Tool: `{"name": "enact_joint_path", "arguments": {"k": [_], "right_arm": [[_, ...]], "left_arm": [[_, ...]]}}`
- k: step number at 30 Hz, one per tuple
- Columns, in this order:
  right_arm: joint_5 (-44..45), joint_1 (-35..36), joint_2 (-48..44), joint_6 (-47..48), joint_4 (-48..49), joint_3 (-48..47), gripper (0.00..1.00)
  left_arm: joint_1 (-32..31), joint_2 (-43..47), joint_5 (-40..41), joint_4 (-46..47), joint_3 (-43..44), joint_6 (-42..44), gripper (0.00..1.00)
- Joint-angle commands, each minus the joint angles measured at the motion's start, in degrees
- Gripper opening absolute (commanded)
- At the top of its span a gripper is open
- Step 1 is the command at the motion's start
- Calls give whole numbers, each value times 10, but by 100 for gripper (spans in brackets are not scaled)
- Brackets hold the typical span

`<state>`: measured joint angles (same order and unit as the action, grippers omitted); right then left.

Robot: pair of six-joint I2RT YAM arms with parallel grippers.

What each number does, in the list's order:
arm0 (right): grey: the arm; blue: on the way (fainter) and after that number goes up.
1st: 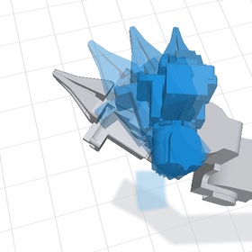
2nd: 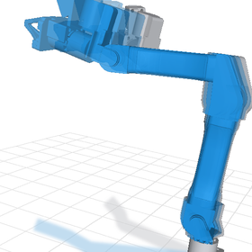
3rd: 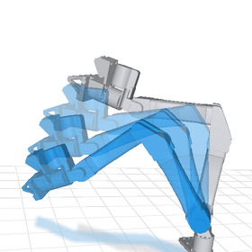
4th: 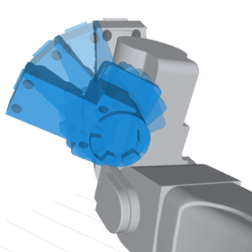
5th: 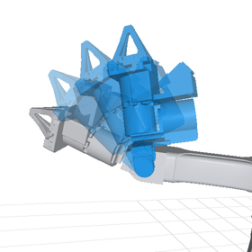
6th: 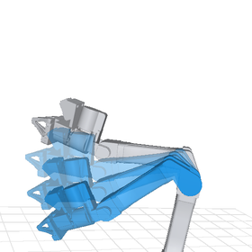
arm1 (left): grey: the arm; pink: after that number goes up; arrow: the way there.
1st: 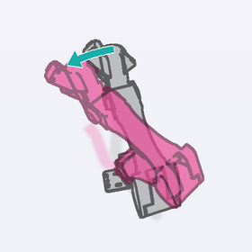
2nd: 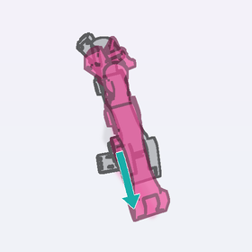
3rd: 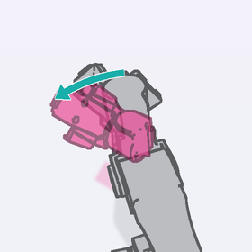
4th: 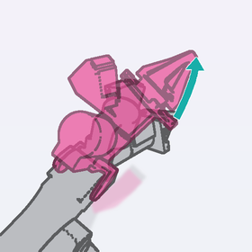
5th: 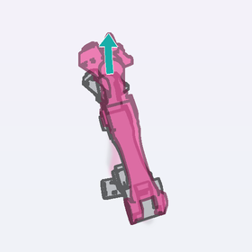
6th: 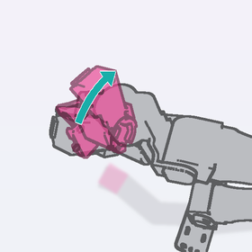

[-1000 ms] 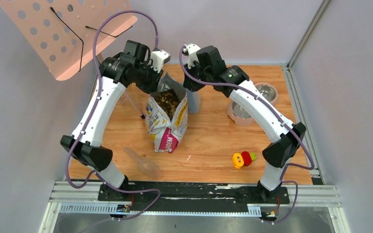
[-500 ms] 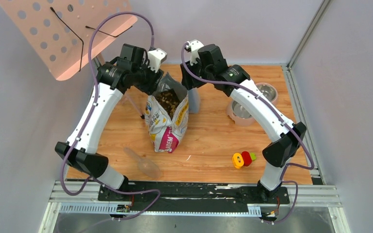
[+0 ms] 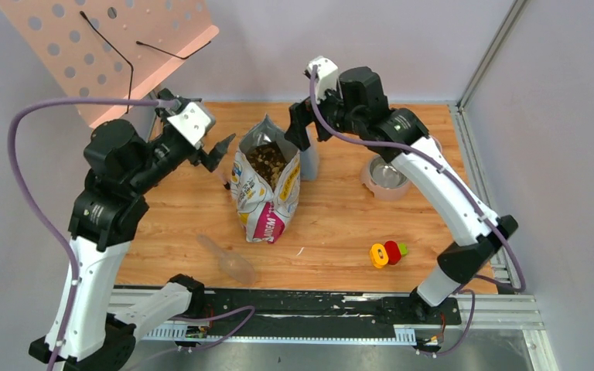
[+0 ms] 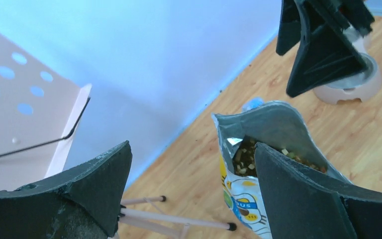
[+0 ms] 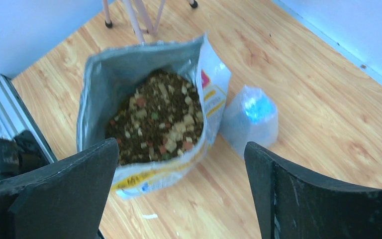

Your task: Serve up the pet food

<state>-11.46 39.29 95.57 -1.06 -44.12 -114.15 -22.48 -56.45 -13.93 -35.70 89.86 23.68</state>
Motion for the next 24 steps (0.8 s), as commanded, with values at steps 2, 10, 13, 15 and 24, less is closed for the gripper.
{"name": "enact_joint_path", "arguments": {"k": [2,10,13,15,24], "right_arm": [[8,-3,-124,57,-12,100,100],[23,-21,-222,66,-9,245,100],[-4,-54,-225,47,-4,261,100],[-16,-62,-220,48,-13,256,100],[54,-63,-211,145,-70,285,100]], "left_arm": [[-1,20,-109,-171,-7,128,100],[-1,155,-167,-372,-137,289,100],[-1,255,-175,-384,-236,343,100],[-1,296,-210,-422,-278,409,100],[-1,230,-176,-462,-405,618,81]]}}
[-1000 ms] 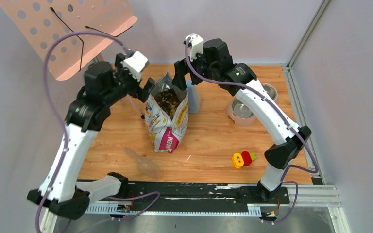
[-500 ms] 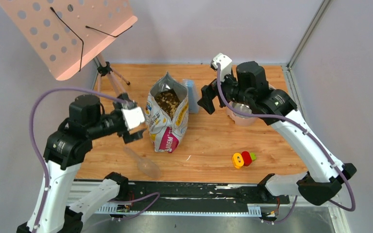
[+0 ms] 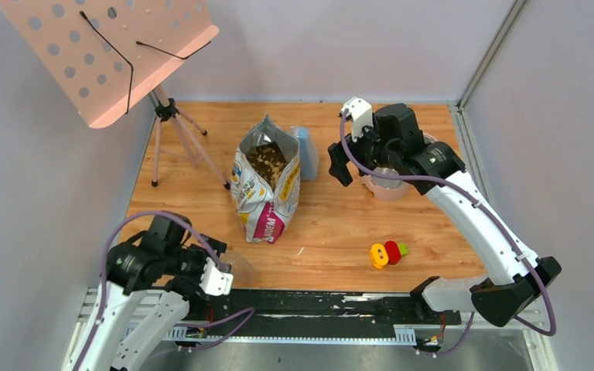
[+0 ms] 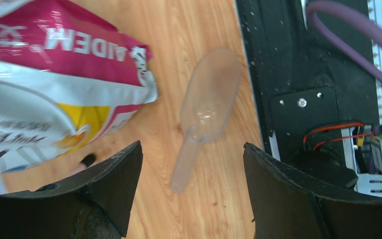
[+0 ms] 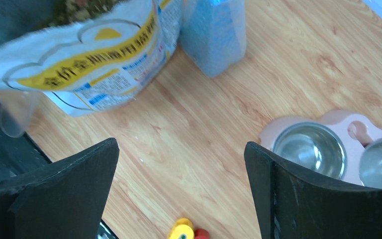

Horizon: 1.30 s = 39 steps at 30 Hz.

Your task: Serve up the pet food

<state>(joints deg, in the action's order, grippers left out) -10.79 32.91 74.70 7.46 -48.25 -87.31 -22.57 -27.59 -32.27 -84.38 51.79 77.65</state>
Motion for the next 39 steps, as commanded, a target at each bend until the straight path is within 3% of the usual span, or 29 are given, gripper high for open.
{"name": "enact_joint_path", "arguments": {"k": [1,6,10,17,22,31,39], "right_arm": [[53,1,-3,75,-32,22,100],[28,1,-37,162,-12,42,100],[14,-16,-64,131,-23,53,100],[-83,-74,-83,113,-44,44,95],[-140,-87,-75,127,-44,52,74],[-146,-95,-72,116,-28,63,71],[-128,-105,-87,112,-18,89,70]], "left_arm": [[0,-81,12,34,-29,78,80],[0,-124,3,118,-57,51,79],[0,-136,-15,113,-60,117,78],[0,-196,-11,102,-53,166,65],[-29,-223,19,145,-70,168,57],[-62,-256,70,279,-130,95,52],[-79,-321,102,301,-159,103,50]]}}
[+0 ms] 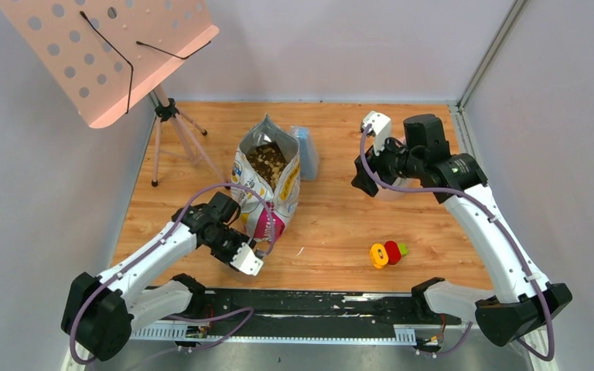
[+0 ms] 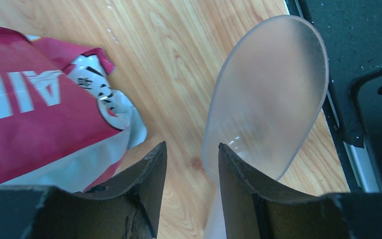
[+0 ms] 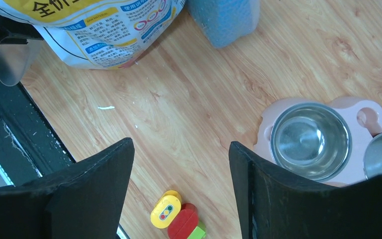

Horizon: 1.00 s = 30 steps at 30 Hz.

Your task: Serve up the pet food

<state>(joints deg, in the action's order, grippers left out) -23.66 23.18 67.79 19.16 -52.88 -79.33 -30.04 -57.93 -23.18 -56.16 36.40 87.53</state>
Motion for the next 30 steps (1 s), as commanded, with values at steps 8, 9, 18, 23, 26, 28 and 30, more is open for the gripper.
{"name": "enact_joint_path", "arguments": {"k": [8,9,18,23,26,28,30], "right_arm": [[5,-11,-14,-6,38,15,70],[6,-11,-14,-6,38,17,70],[15,-11,-13,0,40,22,70],[23,-11,-14,-5,39,28,69],[20,-16,-7,-29,41,21,69],[12,-22,0,-42,43,9,69],[8,-25,12,-52,43,-10,70]], "left_arm": [[-16,-77,2,-10,-1,42,33],[-17,-81,2,-10,-1,43,30],[-26,-96,-7,-34,21,24,0],[-26,-76,-60,-87,102,-58,0],[-27,-63,-94,-125,191,-116,0],[-27,-66,-120,-143,249,-158,0],[-27,-79,-142,-156,312,-199,0]]}}
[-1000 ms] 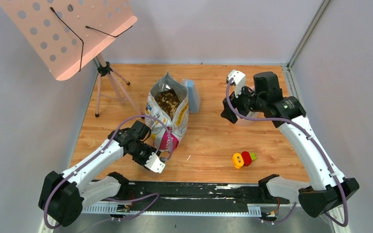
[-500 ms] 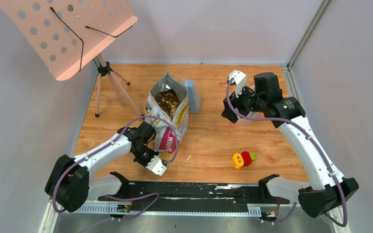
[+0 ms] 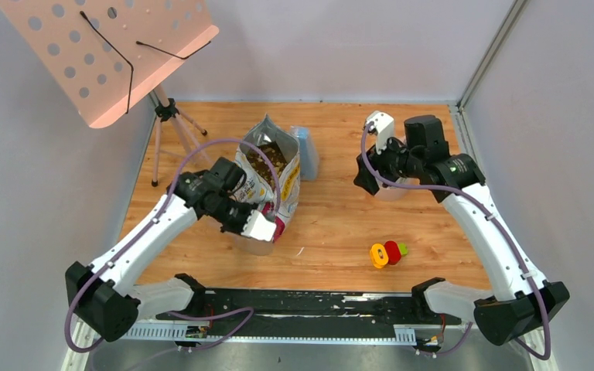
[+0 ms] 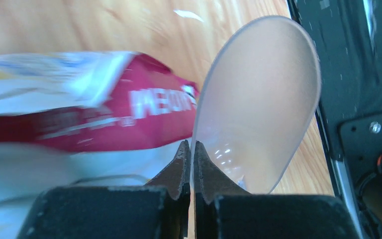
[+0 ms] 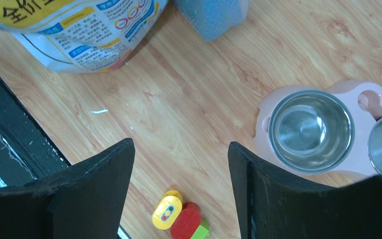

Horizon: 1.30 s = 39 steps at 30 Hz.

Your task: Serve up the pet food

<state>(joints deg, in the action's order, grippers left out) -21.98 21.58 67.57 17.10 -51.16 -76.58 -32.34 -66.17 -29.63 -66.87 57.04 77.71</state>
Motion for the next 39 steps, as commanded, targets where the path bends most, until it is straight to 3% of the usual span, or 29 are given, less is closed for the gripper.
{"name": "enact_joint_path", "arguments": {"k": [1,5,7,11,15,17,19,22,25,28,30,35,39], "right_arm": [[-9,-10,22,-37,26,-49,70],[-35,-36,54,-83,37,-113,72],[-87,-85,64,-127,59,-151,71],[-164,-178,66,-245,160,-189,70],[-171,-197,72,-284,220,-218,71],[-174,-197,65,-303,261,-209,71],[-181,-197,52,-319,292,-193,71],[-180,-195,31,-336,324,-158,70],[-142,-194,21,-371,329,-134,70],[-167,-191,30,-371,328,-130,70],[-175,-190,36,-374,326,-135,70],[-215,-178,28,-355,336,-132,71],[-212,-110,34,-297,318,-139,73]], "left_arm": [[-6,-8,-93,-52,126,-131,0],[-7,-27,-153,3,241,-268,0],[-12,-33,-169,102,276,-356,0],[-14,-82,-191,205,369,-520,0],[-14,-129,-191,337,407,-682,0],[-13,-145,-169,410,413,-812,0],[-14,-161,-126,447,431,-883,0],[-13,-174,24,466,453,-955,0],[-14,-187,116,476,475,-1028,0],[-22,-223,92,470,535,-1046,0],[-27,-238,118,450,562,-1062,0],[-30,-257,338,398,612,-1097,0],[-31,-286,394,401,644,-1116,0]]}}
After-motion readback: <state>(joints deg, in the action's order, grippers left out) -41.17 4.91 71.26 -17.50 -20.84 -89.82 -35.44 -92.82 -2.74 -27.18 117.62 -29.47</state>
